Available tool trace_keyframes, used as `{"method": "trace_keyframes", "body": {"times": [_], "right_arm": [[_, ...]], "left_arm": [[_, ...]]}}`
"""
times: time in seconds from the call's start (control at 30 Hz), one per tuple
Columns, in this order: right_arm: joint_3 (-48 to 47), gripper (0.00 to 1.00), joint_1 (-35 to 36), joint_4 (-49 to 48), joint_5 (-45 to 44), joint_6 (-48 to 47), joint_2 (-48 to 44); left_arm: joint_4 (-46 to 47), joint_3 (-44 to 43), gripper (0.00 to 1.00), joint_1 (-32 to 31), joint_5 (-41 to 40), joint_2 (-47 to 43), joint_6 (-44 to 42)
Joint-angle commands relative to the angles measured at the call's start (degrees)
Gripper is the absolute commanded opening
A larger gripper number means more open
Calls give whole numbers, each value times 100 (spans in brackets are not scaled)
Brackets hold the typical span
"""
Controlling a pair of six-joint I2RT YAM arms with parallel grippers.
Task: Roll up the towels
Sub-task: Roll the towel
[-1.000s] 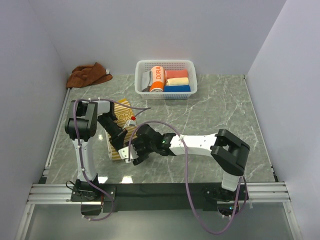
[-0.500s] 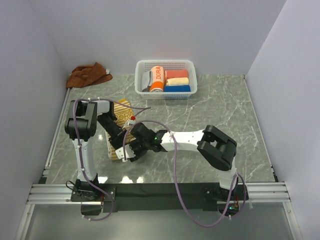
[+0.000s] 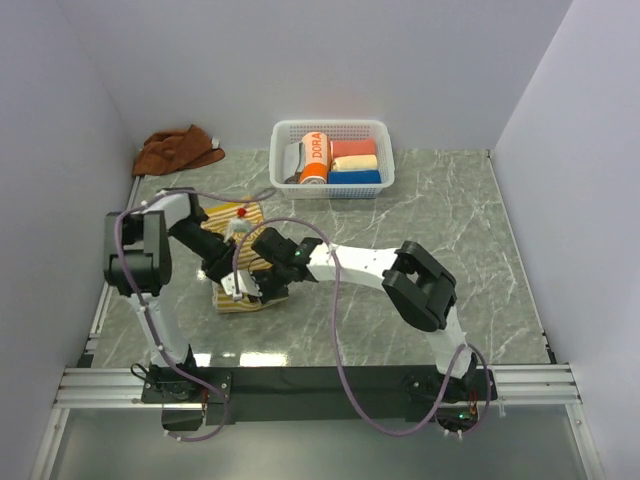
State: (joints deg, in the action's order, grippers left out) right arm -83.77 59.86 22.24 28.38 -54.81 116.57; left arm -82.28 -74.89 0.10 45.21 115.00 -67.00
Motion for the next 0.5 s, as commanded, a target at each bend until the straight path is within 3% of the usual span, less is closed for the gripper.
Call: {"method": "trace_keyframes", "body": {"times": [0.0, 0.2, 0.33, 0.47], "right_arm": [[-376, 0, -53, 2018, 729, 681, 584], [-1229, 0, -114, 2978, 1240, 1411, 1085], [-2272, 0, -193, 3751, 1599, 1753, 1710], [-3144, 0, -369, 4585, 2257, 1965, 2552]], "left_arm": [[634, -35, 46, 552, 356, -732, -138], [766, 185, 48, 1798, 821, -1094, 91], [967, 422, 50, 2510, 1015, -1383, 309], [1302, 870, 51, 2925, 859, -2312, 346]]}}
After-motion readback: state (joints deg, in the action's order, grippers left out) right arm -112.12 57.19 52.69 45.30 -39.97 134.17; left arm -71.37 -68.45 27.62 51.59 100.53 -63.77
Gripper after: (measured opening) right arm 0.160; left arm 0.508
